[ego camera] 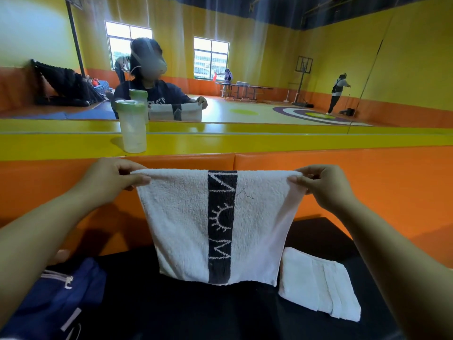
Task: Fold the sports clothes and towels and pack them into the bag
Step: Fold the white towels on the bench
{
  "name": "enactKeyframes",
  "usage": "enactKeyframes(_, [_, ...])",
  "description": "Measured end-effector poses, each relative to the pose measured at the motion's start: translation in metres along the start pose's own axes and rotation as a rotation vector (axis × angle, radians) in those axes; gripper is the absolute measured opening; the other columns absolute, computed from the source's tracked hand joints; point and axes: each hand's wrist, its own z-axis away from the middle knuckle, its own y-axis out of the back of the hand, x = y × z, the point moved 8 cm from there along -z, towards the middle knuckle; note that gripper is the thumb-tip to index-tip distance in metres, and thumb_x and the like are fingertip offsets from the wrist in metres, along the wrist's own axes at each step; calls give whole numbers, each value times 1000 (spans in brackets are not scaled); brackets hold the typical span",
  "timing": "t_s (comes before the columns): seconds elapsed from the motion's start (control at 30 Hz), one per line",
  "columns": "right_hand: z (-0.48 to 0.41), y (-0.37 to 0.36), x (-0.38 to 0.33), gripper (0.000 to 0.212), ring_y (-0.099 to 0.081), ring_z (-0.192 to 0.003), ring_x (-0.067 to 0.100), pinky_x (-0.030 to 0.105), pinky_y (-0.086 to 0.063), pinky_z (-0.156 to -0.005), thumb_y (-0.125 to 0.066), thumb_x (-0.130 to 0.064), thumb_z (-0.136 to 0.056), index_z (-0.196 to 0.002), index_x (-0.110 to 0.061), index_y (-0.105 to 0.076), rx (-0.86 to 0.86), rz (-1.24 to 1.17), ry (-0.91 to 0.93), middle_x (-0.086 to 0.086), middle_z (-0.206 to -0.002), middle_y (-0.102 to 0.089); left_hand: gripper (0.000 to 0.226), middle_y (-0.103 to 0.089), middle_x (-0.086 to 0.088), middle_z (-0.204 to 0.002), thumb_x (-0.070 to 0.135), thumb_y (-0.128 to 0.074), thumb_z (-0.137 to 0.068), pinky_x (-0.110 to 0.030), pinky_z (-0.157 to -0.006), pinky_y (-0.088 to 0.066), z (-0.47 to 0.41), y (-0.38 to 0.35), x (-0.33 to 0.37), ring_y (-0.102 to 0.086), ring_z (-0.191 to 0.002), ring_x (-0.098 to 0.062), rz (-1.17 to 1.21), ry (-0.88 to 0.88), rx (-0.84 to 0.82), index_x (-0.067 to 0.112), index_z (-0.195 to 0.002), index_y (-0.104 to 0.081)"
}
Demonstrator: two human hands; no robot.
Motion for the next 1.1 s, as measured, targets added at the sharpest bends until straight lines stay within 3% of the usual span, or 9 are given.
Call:
enactKeyframes(0.1, [1, 1, -2, 13, -54, -57, 19, 20, -45, -50, -72, -19, -83, -89, -8, -71, -13, 50, 40, 18, -78, -67, 30, -69, 18, -64, 8, -73, -78, -9, -51, -47, 3, 3, 4, -60, -60, -13, -26, -33, -12, 35, -64, -73])
enactKeyframes(0.17, [2, 3, -2, 8, -54, -61, 20, 30, -45, -57, -71, -21, -84, -83, -13, -69, -11, 75, 66, 14, -77, -65, 29, -68, 14, -67, 11, -70, -81, -8, -52, -47, 5, 6, 7, -60, -60, -7, -35, -58, -1, 36, -67, -70])
enactKeyframes(0.3, [4, 9, -4, 11, -52, -68, 14, 29, -42, -67, -67, -15, -86, -75, -13, -65, -33, -59, 96, 6, -77, -60, 32, -64, 15, -73, 18, -66, -84, -12, -53, -45, 7, 11, 8, -56, -60, -4, -41, -77, -40, 46, -68, -71])
enactKeyframes(0.43, [7, 10, -6, 23, -42, -46, 1, 13, -34, -46, -64, -12, -89, -67, -17, -60, -28, -156, 104, 4, -60, -50, 16, -47, 2, -42, 18, -64, -86, -12, -37, -29, 7, 9, 0, -38, -36, -4, -9, 11, -76, 23, -74, -74])
enactKeyframes(0.6, [-1, -8, 10, 12, -52, -38, 3, 17, -41, -38, -67, -13, -87, -75, -11, -65, -24, -102, 35, 0, -46, -57, 4, -62, -13, -65, 11, -65, -86, -14, -39, -44, 1, -3, -11, -57, -40, -5, -3, 118, -50, 12, -83, -68])
enactKeyframes(0.77, [-9, -30, 36, 14, -65, -52, 10, 32, -60, -61, -65, -8, -88, -74, -9, -63, -4, -343, -133, 13, -67, -64, 8, -67, -11, -75, 2, -62, -87, -12, -59, -55, -6, -9, -17, -66, -57, -4, 195, 111, 65, 6, -82, -66])
enactKeyframes(0.93, [2, -13, 32, 16, -63, -67, 10, 38, -55, -80, -68, -12, -86, -72, -18, -65, 110, -375, -12, -8, -62, -67, 12, -67, 11, -69, 4, -66, -84, -5, -63, -50, 15, 4, 8, -61, -59, 9, 186, -43, 233, 16, -84, -66])
enactKeyframes(1.03, [38, -8, 40, 14, -65, -71, 9, 39, -53, -83, -72, -32, -80, -76, -20, -67, 51, -366, -10, -9, -68, -70, 15, -65, 12, -80, 4, -67, -83, -4, -68, -47, 51, -2, 6, -59, -69, 11, 79, -78, 185, 19, -83, -66])
enactKeyframes(1.1, [71, -13, 58, 32, -68, -77, 16, 38, -54, -82, -71, -50, -71, -78, -19, -69, -50, -296, -71, 0, -77, -72, 11, -66, 9, -83, 9, -68, -82, -9, -69, -48, 82, -13, -13, -60, -74, 6, 19, -23, 98, 20, -83, -69])
